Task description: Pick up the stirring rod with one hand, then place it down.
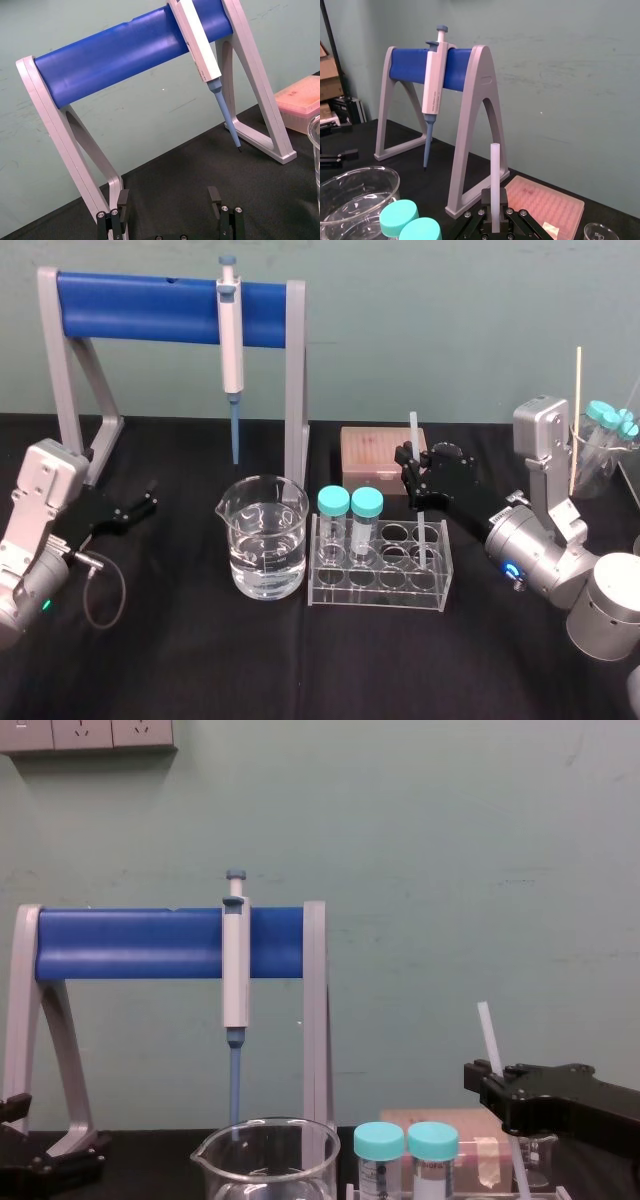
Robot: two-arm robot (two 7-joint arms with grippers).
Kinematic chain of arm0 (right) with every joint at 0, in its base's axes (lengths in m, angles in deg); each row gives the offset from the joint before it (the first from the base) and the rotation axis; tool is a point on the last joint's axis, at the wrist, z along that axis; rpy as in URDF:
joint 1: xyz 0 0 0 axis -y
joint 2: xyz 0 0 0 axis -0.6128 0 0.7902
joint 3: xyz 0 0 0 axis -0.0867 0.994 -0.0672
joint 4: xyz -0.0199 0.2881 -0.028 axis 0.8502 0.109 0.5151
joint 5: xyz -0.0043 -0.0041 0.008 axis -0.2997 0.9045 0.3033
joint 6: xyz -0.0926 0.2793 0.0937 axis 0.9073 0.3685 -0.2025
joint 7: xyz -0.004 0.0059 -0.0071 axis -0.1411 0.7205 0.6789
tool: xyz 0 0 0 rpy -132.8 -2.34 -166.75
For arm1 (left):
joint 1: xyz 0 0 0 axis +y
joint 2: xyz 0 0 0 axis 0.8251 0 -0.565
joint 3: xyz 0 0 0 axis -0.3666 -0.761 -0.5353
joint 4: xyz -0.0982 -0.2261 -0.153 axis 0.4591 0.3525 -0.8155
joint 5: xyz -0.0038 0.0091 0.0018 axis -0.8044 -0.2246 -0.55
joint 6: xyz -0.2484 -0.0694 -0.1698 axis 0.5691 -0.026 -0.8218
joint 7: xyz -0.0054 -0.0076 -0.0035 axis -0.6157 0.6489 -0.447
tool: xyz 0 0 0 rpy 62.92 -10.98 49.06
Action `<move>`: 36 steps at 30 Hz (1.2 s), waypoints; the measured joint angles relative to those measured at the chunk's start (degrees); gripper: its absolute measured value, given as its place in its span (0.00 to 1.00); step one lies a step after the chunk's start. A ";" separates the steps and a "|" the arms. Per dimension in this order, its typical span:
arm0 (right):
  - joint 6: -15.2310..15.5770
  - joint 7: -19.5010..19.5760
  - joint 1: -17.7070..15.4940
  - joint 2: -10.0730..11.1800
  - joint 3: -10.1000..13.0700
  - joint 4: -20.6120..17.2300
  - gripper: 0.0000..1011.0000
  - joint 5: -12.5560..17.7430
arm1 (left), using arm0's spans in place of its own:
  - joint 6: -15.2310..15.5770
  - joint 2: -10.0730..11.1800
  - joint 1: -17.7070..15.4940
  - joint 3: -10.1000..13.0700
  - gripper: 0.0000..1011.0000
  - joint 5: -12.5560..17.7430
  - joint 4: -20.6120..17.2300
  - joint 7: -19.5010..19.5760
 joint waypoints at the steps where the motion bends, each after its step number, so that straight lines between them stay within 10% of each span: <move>1: 0.07 0.02 -0.01 0.00 -0.01 0.01 0.07 -0.03 | 0.00 0.00 0.00 0.00 0.99 0.00 0.00 0.00; 28: 0.86 0.35 -0.28 0.34 -0.28 0.02 0.08 -0.91 | 0.00 0.00 0.00 0.00 0.99 0.00 0.00 0.00; 36: 0.85 0.33 -0.27 0.34 -0.24 0.02 0.28 -0.79 | 0.00 0.00 0.00 0.00 0.99 0.00 0.00 0.00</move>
